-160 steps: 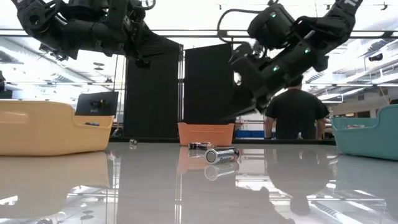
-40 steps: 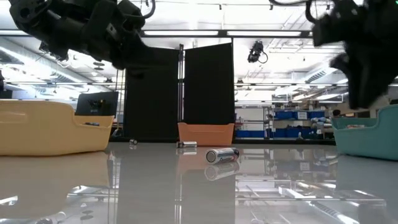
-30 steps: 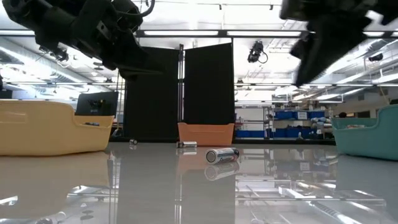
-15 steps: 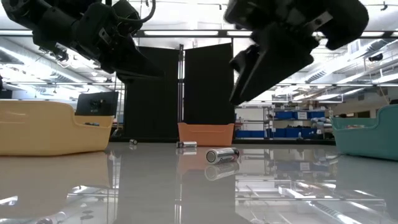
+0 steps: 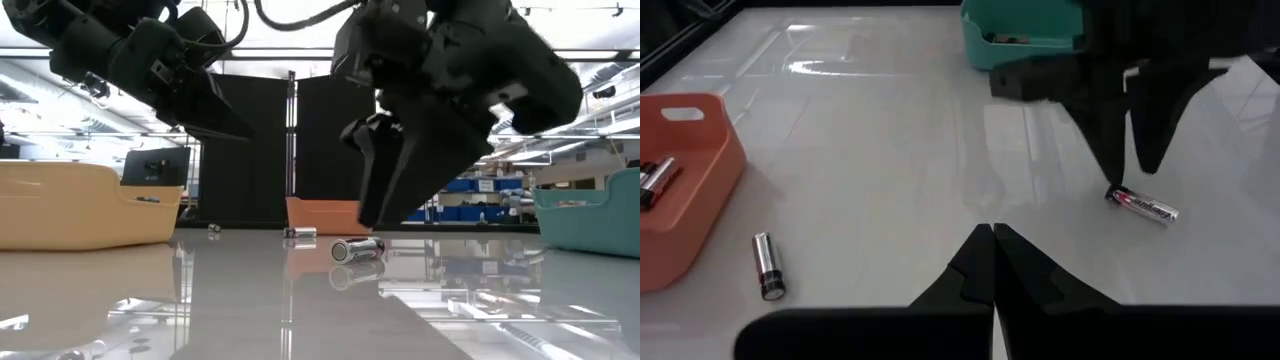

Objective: Sort batteries
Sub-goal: Put the silver battery into the orange bin

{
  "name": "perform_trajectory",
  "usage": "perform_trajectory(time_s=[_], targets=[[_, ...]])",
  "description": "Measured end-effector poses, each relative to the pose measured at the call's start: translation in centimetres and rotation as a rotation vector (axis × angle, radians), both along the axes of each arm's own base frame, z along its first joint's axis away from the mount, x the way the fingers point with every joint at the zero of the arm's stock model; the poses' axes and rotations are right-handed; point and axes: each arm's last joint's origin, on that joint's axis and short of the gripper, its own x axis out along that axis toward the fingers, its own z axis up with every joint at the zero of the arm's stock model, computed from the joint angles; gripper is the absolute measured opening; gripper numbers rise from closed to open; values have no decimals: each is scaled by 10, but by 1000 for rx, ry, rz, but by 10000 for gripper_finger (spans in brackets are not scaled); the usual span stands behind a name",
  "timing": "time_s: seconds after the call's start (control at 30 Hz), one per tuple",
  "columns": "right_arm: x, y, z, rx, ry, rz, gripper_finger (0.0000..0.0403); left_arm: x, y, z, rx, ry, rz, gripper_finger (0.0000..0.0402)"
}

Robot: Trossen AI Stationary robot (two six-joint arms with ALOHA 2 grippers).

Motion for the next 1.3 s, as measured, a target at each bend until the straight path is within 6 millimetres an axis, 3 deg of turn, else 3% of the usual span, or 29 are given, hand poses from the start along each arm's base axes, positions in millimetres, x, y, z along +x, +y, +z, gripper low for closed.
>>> perform_trajectory(time_s=[0.4, 0.67, 0.87, 1.1, 1.3], targets=[[6, -2, -21, -18, 23, 11, 135, 0, 0, 0, 2, 2, -3, 6], [7, -5, -22, -22, 25, 10, 56, 0, 0, 0, 3, 1, -3, 6], [2, -10, -11, -134, 7, 37, 56, 0, 3, 0, -14, -12, 99, 6], [-15, -60, 50, -319, -43, -94, 56, 1, 8, 2, 14, -33, 175, 6], [-21, -136, 85, -370, -121, -257, 56, 3, 17, 3, -18, -54, 211, 6]])
